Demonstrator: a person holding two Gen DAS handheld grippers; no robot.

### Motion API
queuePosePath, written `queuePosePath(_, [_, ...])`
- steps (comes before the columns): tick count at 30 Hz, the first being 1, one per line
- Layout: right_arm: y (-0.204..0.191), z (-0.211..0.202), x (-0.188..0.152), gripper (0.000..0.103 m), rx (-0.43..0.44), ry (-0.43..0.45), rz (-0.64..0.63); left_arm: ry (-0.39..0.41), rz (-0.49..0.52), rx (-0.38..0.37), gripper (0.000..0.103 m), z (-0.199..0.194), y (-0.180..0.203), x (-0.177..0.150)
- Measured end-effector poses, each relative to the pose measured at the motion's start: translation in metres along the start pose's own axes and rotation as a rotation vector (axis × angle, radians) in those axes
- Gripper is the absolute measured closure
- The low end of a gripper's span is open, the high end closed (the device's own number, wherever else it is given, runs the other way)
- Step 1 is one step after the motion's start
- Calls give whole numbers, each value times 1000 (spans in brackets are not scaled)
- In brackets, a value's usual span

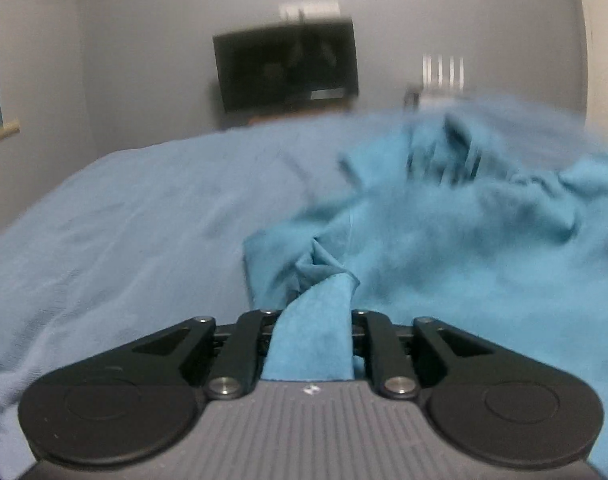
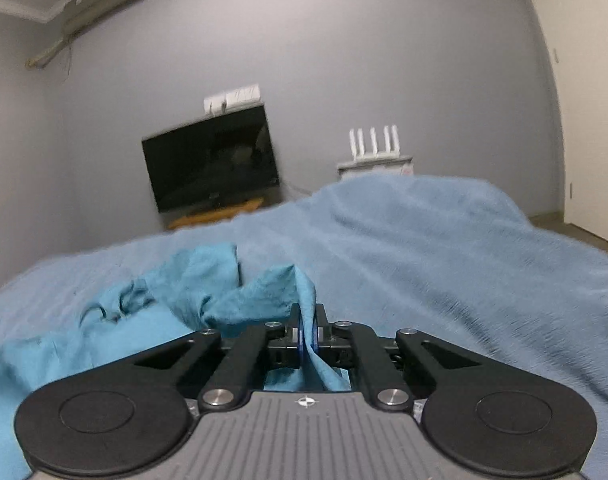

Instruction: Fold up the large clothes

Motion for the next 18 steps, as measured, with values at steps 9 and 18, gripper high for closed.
queuePosePath(9, [19,24,-27,55,-123,-86,52,56,14,138,53,-20,0,21])
queuePosePath(18, [-19,-17,-9,47,93,-64,52,120,16,-172,41,-69,60,42])
Point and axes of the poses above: each gripper's, at about its wrist camera, not at the fingertips, and z roughly the way its jaws point, y to its right, x to its top, the point moved 7 cm from there along z, roughly the way its jaws point, and after that the axes turned 4 degrees about x, right-handed, at the moved point
